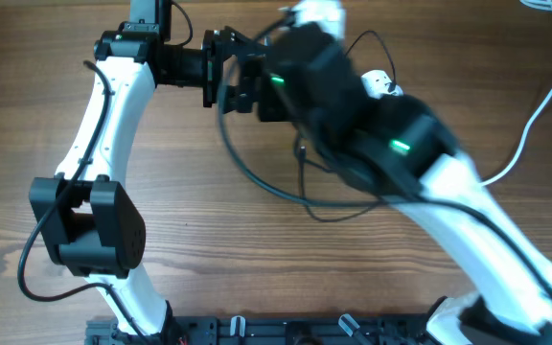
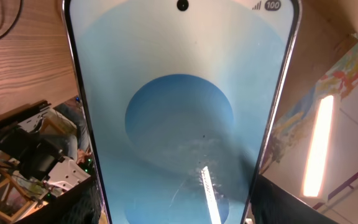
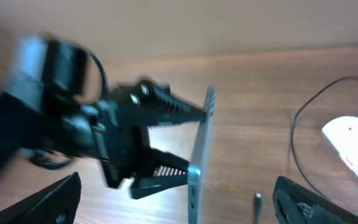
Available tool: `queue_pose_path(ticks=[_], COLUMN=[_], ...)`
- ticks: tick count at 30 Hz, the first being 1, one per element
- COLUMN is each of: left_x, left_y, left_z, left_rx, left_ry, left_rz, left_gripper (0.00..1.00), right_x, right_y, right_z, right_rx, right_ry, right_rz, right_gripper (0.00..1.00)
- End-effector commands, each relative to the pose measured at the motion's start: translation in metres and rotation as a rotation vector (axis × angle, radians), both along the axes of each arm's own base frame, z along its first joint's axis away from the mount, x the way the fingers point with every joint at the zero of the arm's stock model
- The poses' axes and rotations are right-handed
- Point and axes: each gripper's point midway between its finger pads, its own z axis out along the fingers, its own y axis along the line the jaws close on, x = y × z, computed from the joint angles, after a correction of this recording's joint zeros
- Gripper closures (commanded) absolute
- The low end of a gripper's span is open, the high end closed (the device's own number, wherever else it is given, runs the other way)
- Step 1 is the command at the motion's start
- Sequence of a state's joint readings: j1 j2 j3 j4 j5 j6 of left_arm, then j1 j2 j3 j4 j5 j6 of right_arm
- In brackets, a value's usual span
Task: Plug charger to phone and switch on socket
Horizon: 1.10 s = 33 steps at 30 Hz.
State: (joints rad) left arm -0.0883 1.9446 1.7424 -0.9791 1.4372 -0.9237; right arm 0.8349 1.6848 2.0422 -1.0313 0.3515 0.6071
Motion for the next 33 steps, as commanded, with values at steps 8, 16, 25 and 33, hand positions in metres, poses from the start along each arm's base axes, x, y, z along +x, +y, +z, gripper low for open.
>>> queue_pose_path(ticks=[8, 16, 25, 33], left_x=[-0.006, -0.006, -0.006, 0.003], left_y=[0.003, 0.003, 0.003, 0.003], left_z=[0.027, 0.027, 0.027, 0.027], left_rx=[-0.054, -0.054, -0.054, -0.034], left_ry=[-0.048, -0.048, -0.048, -0.100], left_rz=[-0.014, -0.014, -0.014, 0.001], left_gripper=[0.26, 0.26, 0.26, 0.15], right_x=[0.031, 0.037, 0.037, 0.049], right_y=[0.024, 0.013, 0.013, -0.012], right_z=[-0.076, -0.072, -0.072, -0.058], right_rx=[-0.139, -0.159, -0.138, 0.055], right_ry=[0.088, 0.055, 0.061, 0.025], right_rz=[-0.037, -0.102, -0.120, -0.433], right_gripper=[0.30, 0.50, 0.95, 0.95])
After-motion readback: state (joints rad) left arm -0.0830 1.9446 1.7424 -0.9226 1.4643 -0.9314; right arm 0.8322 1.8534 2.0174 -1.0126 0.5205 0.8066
